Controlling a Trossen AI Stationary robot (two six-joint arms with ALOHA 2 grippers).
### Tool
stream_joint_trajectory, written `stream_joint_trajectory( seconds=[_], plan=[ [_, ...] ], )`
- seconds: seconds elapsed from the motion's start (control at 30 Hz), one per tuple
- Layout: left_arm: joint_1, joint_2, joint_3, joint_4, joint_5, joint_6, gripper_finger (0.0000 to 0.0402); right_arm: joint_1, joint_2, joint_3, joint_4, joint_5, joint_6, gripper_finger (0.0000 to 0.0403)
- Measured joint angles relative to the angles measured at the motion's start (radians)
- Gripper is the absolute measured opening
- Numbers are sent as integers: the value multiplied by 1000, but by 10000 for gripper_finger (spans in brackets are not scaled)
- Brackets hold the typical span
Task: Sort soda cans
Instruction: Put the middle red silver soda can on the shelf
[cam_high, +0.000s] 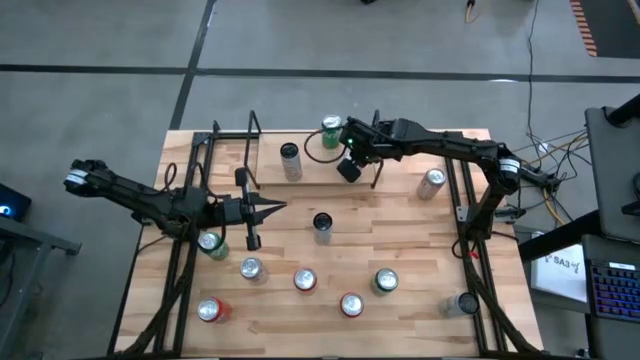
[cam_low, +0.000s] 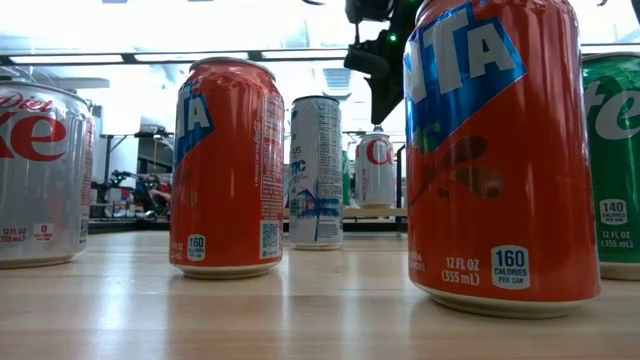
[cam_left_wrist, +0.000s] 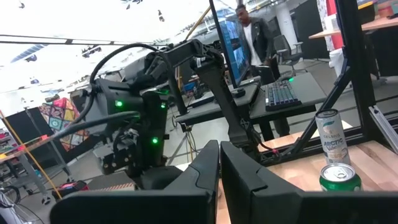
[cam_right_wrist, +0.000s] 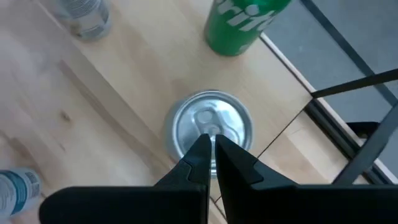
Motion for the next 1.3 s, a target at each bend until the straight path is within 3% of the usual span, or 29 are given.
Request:
stream_joint_trajectory(
  seconds=[0.43, 0.9, 1.1, 1.3],
  plan=[
    [0, 0, 0, -2, 0, 0, 0, 14, 68, -6, 110, 34, -29, 13],
    [0, 0, 0, -7, 0, 0, 0, 8, 80, -6, 112, 100, 0, 13],
    [0, 0, 0, -7, -6, 0, 0, 8, 43, -8, 96, 96, 7, 13],
    [2, 0, 0, -12, -17, 1, 0, 8, 11, -8, -32, 88, 78, 13]
  ],
)
